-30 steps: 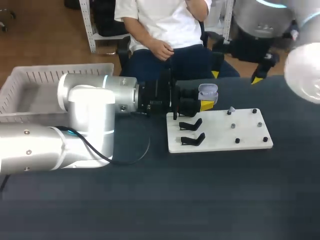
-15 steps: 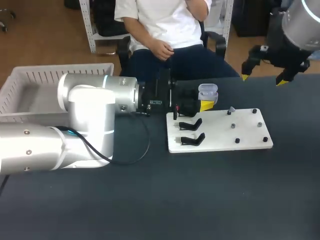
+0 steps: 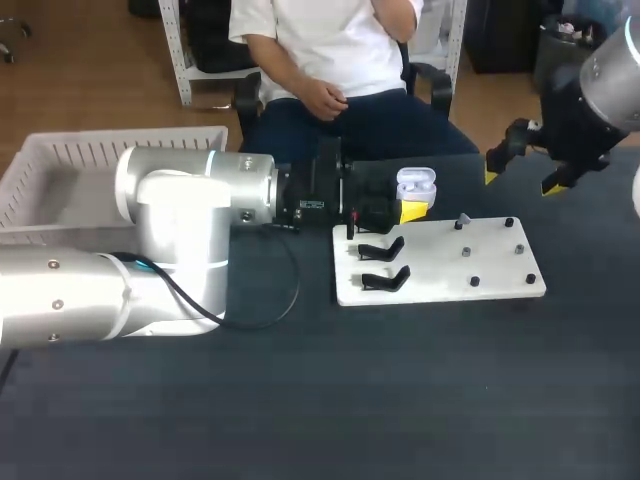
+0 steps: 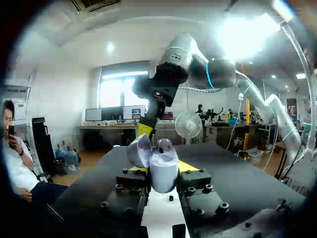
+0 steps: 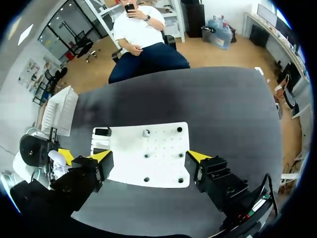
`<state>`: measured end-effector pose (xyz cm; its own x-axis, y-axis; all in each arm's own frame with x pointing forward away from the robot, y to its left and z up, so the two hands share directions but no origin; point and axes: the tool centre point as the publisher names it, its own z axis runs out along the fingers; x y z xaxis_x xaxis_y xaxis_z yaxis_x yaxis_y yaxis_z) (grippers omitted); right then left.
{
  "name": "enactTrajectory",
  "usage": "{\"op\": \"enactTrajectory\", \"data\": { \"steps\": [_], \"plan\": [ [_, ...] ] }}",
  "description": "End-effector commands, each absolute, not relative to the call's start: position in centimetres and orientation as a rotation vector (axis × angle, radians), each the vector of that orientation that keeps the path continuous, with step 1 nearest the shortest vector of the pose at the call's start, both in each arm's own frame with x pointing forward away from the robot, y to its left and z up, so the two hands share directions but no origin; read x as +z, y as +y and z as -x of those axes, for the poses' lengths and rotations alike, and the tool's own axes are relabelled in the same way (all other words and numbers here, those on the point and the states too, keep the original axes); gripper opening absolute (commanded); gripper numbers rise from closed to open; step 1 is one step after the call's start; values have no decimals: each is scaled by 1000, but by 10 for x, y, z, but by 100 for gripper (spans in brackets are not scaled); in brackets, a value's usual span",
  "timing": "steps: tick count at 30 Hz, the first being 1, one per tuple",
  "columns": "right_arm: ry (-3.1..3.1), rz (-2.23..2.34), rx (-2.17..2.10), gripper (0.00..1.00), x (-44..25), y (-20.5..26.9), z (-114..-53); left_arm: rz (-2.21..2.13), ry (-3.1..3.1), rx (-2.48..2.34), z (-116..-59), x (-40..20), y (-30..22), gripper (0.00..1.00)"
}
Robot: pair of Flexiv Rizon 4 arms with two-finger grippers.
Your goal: Pick up each earbud case from the left stands, insert the matching earbuds, close the lid, and place the case in the box.
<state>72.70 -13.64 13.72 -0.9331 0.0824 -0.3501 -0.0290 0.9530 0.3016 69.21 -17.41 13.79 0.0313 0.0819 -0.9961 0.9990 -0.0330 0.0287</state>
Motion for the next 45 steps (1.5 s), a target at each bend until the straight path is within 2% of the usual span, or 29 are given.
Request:
{"op": "enactTrajectory", "data": {
  "steps": [1, 3, 5, 8, 10, 12, 21, 26, 38, 41, 45],
  "plan": [
    [2771, -35, 438, 95, 121, -129, -739, -1302, 1230, -1166, -691, 137, -174, 0],
    [2782, -55, 441, 93, 113, -128, -741, -1302, 1230, -1166, -691, 137, -174, 0],
    [2797, -67, 452, 99, 106, -126, -741, -1302, 1230, -1166, -691, 137, -174, 0],
    [2807, -74, 446, 95, 97, -123, -742, -1302, 1230, -1166, -691, 137, -174, 0],
    [2812, -98, 444, 87, 93, -122, -743, -1302, 1230, -1166, -691, 137, -174, 0],
    [2809, -114, 448, 85, 89, -122, -745, -1302, 1230, -1166, -691, 137, -174, 0],
    [2771, -221, 449, 88, 70, -113, -754, -1302, 1230, -1166, -691, 137, -174, 0],
    [2764, -281, 450, 87, 62, -107, -757, -1302, 1230, -1166, -691, 137, -174, 0],
    [2774, -303, 469, 76, 52, -98, -766, -1302, 1230, -1166, -691, 137, -174, 0],
    [2779, -305, 480, 79, 47, -94, -768, -1302, 1230, -1166, -691, 137, -174, 0],
    [2782, -310, 484, 78, 44, -93, -767, -1302, 1230, -1166, -691, 137, -174, 0]
  ]
}}
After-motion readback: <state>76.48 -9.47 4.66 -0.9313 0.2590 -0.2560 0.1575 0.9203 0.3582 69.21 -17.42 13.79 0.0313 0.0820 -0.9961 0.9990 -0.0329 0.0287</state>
